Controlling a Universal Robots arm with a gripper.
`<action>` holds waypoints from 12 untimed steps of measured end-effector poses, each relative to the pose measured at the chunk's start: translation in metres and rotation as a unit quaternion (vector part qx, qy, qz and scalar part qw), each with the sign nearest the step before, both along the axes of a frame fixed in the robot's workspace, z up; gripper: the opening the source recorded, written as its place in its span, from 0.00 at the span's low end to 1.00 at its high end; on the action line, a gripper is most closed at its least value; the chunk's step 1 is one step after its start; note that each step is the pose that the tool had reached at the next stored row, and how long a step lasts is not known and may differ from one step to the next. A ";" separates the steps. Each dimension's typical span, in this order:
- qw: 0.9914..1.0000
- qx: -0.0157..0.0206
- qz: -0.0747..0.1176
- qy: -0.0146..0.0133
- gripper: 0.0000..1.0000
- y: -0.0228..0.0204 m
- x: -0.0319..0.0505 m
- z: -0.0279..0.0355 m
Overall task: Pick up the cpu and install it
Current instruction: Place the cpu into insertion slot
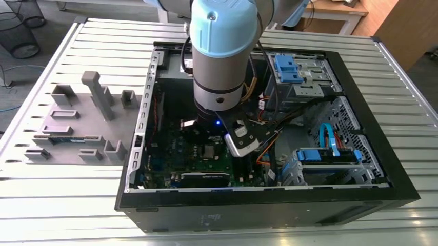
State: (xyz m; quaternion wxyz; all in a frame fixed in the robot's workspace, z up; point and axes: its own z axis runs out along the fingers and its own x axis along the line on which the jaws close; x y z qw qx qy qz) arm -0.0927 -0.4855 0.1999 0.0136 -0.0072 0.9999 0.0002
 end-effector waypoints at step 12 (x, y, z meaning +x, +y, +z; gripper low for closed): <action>0.999 0.000 -0.032 0.000 0.51 -0.0003 -0.0057 -0.0033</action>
